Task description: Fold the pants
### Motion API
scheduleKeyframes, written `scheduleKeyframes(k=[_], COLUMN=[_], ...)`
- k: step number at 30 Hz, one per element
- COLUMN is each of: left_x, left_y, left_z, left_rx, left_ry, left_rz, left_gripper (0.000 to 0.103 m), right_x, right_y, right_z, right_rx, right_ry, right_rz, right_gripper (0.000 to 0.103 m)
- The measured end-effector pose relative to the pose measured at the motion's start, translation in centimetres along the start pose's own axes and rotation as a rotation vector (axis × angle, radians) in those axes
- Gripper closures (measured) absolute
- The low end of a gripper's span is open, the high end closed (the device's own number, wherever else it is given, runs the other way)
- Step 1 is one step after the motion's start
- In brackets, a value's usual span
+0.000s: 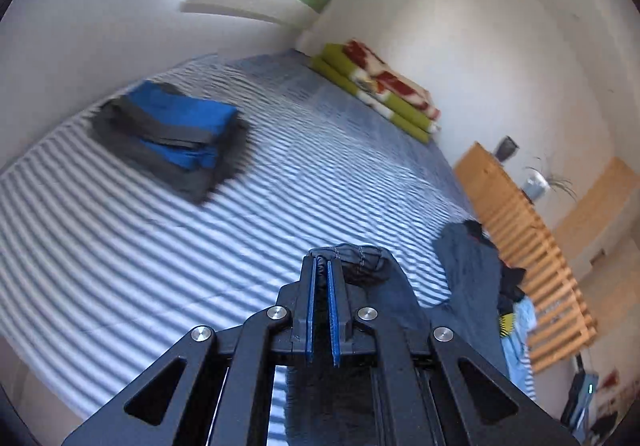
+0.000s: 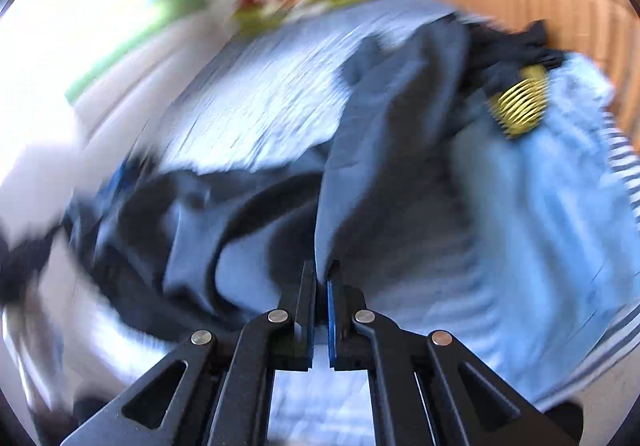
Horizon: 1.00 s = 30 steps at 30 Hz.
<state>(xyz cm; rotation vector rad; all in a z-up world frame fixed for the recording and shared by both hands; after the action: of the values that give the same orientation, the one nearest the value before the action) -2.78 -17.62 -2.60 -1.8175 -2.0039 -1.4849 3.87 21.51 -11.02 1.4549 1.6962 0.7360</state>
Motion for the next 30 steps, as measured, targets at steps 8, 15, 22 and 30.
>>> scheduleKeyframes(k=[8, 15, 22, 30], left_x=[-5.8, -5.9, -5.7, -9.9], left_y=[5.0, 2.9, -3.4, -6.5], left_z=[-4.3, -2.6, 4.7, 8.8], left_rx=[0.132, -0.009, -0.203, -0.310], left_ry=[0.076, 0.019, -0.002, 0.140], left_rz=[-0.145, -0.148, -0.161, -0.188], left_gripper=[0.103, 0.103, 0.038, 0.036], right_x=[3.3, 11.2, 11.8, 10.1], right_y=[1.0, -6.5, -15.9, -15.2], right_z=[-3.5, -8.7, -8.5, -10.1], right_rx=[0.023, -0.079, -0.263, -0.232], right_ry=[0.116, 0.009, -0.070, 0.054], right_rz=[0.140, 0.248, 0.216, 0.239], right_gripper=[0.043, 0.043, 0.043, 0.098])
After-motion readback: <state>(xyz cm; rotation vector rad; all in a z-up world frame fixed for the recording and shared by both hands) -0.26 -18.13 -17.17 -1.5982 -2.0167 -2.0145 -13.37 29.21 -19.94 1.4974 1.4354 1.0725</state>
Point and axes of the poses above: each gripper's, at about its wrist camera, not at the fingertips, and y roughly against the way its jaws point, x to its right, z to its underside, the point moved 10 cm from there along -y, roughly the way its jaws point, and after that the axes turned 12 degrees about y, right-handed, at the moved point
